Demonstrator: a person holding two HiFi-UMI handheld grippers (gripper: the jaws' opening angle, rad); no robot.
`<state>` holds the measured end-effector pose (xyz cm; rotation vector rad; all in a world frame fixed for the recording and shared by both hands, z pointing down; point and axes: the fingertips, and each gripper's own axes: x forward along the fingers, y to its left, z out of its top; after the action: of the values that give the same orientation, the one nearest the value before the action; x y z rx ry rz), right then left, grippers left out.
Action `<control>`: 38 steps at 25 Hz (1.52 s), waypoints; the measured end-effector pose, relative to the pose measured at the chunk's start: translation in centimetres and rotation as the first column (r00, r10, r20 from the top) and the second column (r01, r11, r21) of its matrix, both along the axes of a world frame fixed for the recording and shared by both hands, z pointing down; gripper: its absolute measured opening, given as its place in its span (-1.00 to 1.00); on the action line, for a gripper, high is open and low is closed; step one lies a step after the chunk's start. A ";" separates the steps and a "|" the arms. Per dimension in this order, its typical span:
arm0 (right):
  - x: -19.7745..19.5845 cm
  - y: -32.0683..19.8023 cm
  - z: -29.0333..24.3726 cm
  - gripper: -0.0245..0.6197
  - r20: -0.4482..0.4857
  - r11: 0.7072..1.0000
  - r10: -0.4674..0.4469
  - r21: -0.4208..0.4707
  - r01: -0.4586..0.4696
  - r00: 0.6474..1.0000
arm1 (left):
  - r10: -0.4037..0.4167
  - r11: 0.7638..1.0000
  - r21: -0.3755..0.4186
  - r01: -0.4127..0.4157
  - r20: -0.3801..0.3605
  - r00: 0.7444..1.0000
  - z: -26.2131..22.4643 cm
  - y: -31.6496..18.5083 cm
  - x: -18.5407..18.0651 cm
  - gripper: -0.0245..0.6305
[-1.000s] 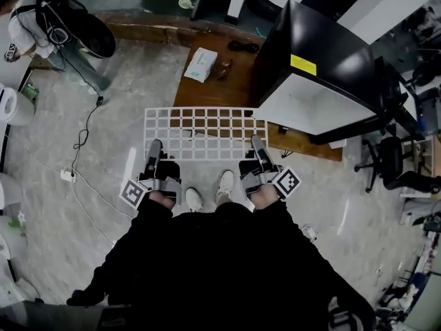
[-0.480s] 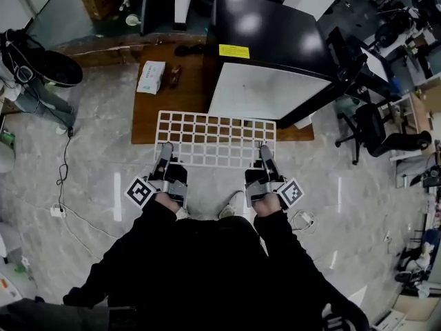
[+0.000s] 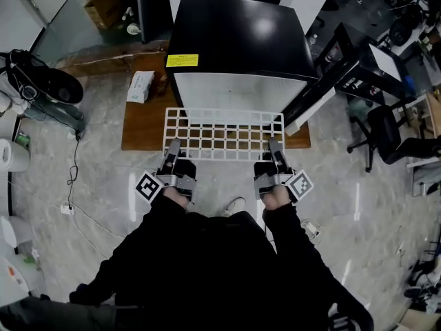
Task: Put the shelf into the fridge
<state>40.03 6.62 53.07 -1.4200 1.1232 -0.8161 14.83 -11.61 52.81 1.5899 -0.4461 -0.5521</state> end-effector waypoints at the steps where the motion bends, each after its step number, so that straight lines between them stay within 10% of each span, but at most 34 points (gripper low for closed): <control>1: 1.6 0.5 -0.2 -0.81 0.003 1.000 -0.013 0.008 0.013 1.000 | -0.011 1.000 0.004 0.011 0.002 1.000 -0.3 0.8 1.4 -0.83; 10: 10.1 -2.5 -2.1 -0.81 0.047 0.998 -0.061 0.016 0.060 0.997 | -0.106 0.994 0.035 0.105 0.038 0.994 -2.9 -1.4 9.2 -0.83; 38: 10.3 -4.4 1.0 -0.83 0.074 0.996 0.083 -0.040 -0.080 0.994 | -0.096 0.995 -0.020 0.097 0.036 0.995 0.8 -4.6 9.9 -0.83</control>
<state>50.31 2.18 54.08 -1.4441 0.9913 -0.8292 24.69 -16.18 53.57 1.5656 -0.5560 -0.5919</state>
